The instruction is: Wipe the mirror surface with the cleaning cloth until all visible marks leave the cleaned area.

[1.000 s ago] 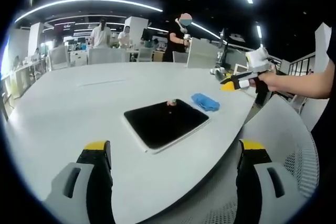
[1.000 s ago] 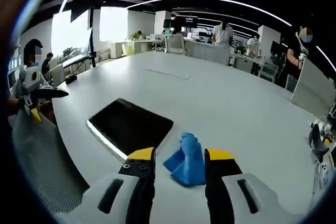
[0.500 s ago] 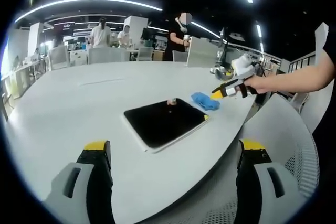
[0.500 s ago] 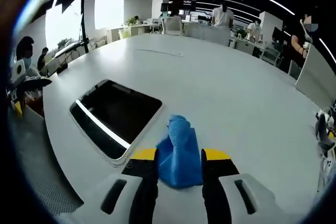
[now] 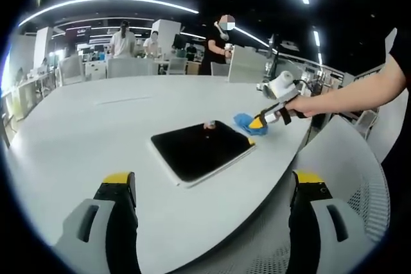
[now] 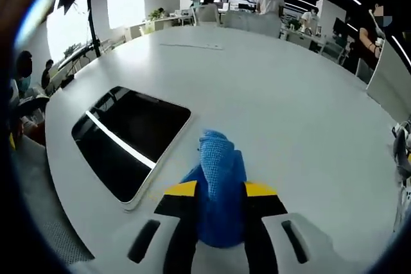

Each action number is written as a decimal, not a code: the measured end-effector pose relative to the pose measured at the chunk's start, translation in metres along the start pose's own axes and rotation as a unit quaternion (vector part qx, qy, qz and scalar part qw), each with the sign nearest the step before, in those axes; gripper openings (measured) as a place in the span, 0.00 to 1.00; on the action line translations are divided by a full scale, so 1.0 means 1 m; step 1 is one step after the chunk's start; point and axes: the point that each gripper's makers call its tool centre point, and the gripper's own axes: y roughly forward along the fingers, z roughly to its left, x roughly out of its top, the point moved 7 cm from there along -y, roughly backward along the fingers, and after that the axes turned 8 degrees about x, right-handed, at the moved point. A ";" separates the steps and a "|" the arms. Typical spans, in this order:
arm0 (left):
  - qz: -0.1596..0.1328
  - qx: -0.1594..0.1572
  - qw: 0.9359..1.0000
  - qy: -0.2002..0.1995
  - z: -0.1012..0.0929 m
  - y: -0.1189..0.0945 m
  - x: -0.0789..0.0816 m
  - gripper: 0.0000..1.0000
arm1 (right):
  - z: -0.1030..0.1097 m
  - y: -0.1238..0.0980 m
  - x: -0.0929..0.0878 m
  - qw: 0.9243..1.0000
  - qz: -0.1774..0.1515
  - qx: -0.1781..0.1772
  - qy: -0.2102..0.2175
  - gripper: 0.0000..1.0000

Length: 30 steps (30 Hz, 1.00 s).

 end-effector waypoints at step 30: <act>-0.005 -0.003 1.000 0.006 0.000 0.000 0.001 0.99 | 0.010 0.002 0.010 0.999 0.021 -0.030 -0.039 0.01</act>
